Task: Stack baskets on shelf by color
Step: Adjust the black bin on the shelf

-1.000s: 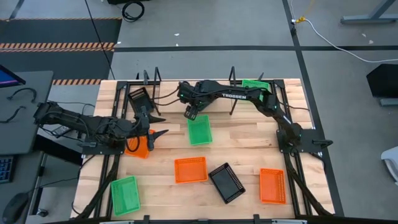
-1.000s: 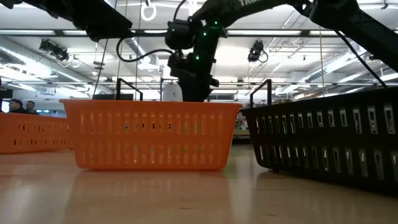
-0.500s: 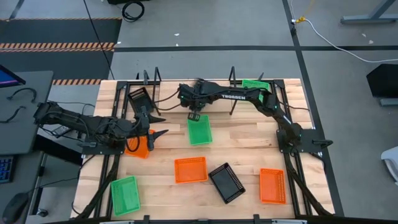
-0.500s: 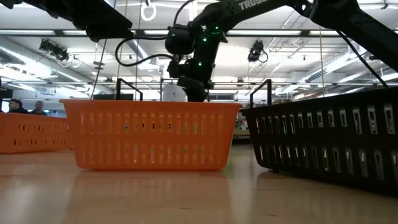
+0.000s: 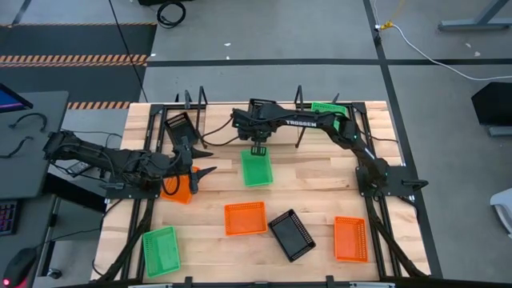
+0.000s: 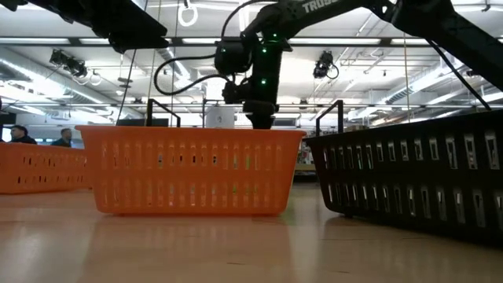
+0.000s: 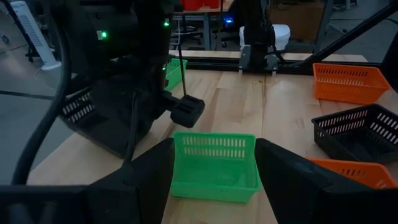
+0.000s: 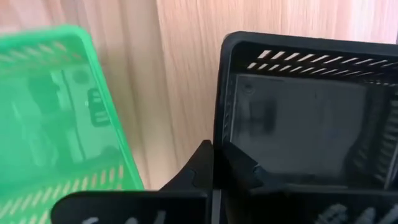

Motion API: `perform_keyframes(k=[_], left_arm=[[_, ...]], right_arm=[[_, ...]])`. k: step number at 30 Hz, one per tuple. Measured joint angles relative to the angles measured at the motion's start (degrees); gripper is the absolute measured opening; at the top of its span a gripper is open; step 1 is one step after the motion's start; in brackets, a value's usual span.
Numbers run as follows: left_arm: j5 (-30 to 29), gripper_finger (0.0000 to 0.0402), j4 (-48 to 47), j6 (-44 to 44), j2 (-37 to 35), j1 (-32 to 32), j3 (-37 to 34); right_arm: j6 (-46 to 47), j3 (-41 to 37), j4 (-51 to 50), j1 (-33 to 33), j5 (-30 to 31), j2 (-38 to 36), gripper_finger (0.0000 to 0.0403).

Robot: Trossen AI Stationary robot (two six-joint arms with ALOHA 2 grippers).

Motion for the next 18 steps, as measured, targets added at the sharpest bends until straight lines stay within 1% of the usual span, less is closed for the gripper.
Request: perform_keyframes(k=[6, 12, 18], left_arm=[[0.0, 0.0231, -0.4, -0.3, 0.0, 0.0, 0.0], [0.1, 0.0231, -1.9, -1.1, 0.0, 0.0, 0.0], [1.0, 0.0231, -2.2, -1.6, 0.0, 0.0, 0.0]], right_arm=[[0.1, 0.0, -6.7, -0.7, 0.7, -0.5, 0.0013], [-0.4, -0.1, -8.6, -1.8, -1.4, -2.9, 0.0013], [-1.6, -0.1, -11.7, -2.4, -1.2, -6.3, 0.0013]])
